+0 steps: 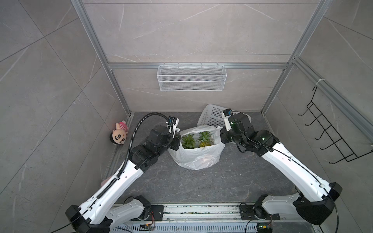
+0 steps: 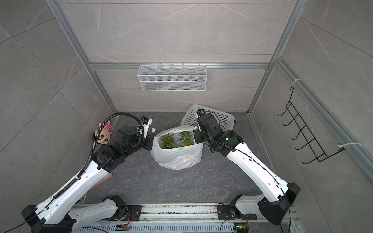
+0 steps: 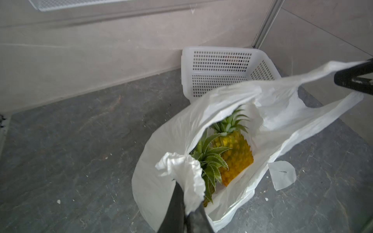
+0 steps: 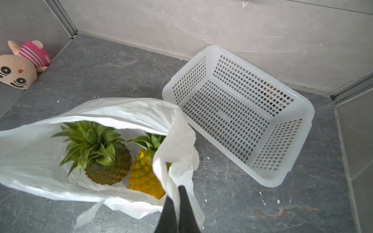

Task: Place the pineapple into a plastic bag & tie a knot
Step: Adjust the plastic bag at the center of the board.

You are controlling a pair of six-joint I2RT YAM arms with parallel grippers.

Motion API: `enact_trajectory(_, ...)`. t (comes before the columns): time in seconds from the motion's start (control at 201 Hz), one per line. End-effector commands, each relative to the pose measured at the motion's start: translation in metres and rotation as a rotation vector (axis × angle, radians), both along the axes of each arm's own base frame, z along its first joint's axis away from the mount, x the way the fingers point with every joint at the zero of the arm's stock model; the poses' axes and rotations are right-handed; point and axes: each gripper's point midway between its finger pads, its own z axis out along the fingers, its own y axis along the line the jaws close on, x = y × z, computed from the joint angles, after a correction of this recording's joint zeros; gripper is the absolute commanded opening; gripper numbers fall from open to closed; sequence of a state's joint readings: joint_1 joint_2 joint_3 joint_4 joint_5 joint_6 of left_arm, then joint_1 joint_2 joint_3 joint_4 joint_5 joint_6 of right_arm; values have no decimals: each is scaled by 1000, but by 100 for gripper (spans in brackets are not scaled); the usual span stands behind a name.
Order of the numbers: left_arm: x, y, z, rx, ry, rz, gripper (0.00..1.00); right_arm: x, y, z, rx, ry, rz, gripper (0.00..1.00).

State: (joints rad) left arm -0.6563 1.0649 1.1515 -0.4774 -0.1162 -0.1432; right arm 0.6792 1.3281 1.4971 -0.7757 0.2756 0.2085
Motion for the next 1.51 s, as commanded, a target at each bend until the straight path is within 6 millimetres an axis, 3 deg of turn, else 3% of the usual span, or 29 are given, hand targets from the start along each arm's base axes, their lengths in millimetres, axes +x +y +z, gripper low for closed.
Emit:
enact_trajectory(0.0, -6, -13, 51, -162, -95, -67, 0, 0, 4, 39, 78, -79, 22, 8)
enact_trajectory(0.07, -7, -15, 55, -165, -101, -91, 0, -2, 2, 54, 91, -101, 24, 47)
enact_trajectory(0.105, -7, -16, 56, -168, -100, -104, 0, -4, 1, 62, 94, -115, 27, 60)
enact_trajectory(0.174, -7, -20, 57, -168, -92, -128, 0, -8, 0, 78, 93, -143, 52, 73)
enact_trajectory(0.249, -4, -22, 56, -169, -82, -136, 0, -12, 1, 92, 87, -167, 87, 77)
enact_trajectory(0.378, -3, -28, 54, -174, -71, -170, 0, -25, 29, 103, 148, -175, 262, 77)
enact_trajectory(0.528, -6, -35, 55, -185, -81, -214, 0, -44, 85, 103, 258, -119, 484, 77)
enact_trajectory(0.622, -6, -40, 55, -171, -100, -248, 0, -51, 122, 93, 301, -72, 583, 74)
enact_trajectory(0.797, -10, -45, 43, -151, -129, -323, 0, -34, 157, 69, 379, -15, 594, 65)
enact_trajectory(1.061, -12, -38, 36, -170, -182, -380, 0, -13, 168, 49, 388, -95, 625, 52)
enact_trajectory(1.414, -14, -37, 38, -197, -227, -421, 0, -17, 192, 39, 465, 20, 707, 54)
enact_trajectory(1.504, -13, -37, 38, -203, -229, -418, 0, -17, 193, 36, 471, 36, 701, 46)
